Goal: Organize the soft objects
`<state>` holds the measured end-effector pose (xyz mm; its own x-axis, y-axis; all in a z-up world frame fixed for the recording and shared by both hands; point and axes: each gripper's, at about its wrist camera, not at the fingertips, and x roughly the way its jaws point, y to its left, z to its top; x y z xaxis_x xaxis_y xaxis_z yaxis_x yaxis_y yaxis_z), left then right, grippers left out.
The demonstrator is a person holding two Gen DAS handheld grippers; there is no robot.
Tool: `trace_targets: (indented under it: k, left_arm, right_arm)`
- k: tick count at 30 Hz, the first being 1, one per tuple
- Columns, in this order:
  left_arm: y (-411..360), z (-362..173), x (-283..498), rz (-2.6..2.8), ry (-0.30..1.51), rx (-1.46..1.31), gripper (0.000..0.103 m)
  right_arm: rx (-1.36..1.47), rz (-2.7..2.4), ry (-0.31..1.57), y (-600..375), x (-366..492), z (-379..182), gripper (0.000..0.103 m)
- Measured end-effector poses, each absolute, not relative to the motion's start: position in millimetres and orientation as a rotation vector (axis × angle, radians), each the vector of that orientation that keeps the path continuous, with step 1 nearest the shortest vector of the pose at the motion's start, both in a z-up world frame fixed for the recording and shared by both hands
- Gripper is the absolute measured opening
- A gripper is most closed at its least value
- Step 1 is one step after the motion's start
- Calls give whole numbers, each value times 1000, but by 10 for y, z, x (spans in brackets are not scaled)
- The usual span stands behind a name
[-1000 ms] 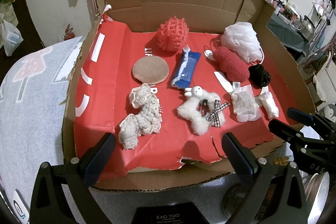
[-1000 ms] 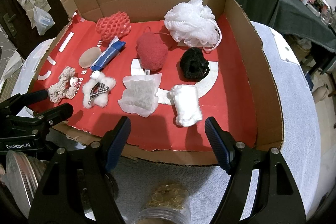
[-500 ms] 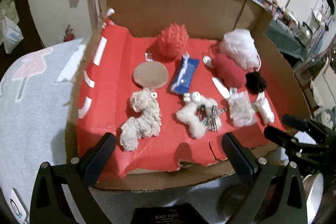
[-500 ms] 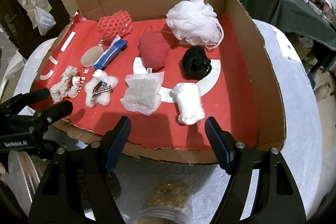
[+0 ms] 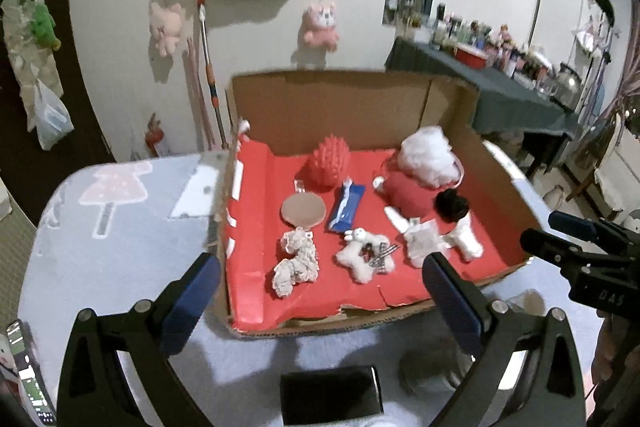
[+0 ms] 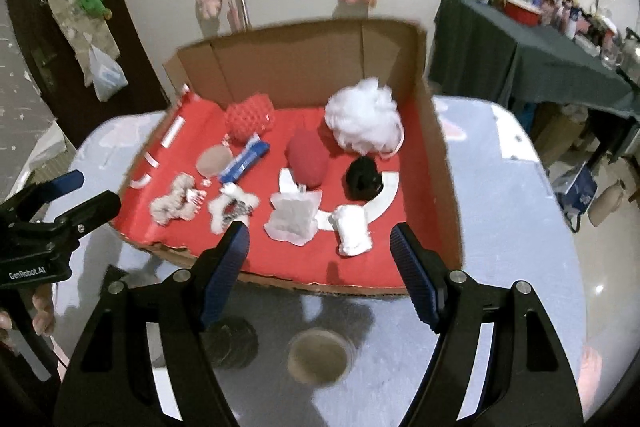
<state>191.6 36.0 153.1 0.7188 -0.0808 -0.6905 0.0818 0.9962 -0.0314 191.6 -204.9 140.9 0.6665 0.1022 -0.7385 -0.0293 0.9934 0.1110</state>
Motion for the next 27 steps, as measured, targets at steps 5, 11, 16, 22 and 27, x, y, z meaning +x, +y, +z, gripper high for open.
trace_targets:
  k: [5, 11, 16, 22, 27]
  left_arm:
    - [294, 1669, 1488, -109, 646, 32, 103]
    - [283, 1565, 1079, -160, 615, -22, 103]
    - [270, 1401, 834, -165, 613, -28, 103]
    - [222, 1086, 728, -192, 667, -61, 103]
    - [127, 730, 743, -185, 740, -45, 103]
  right_arm:
    - [26, 40, 718, -1978, 1492, 1633, 82]
    - [39, 52, 651, -1892, 991, 1648, 82]
    - [56, 41, 617, -1855, 641, 1508, 82]
    - [50, -7, 630, -1822, 418, 1204, 82]
    - [56, -30, 668, -1841, 394, 883, 82]
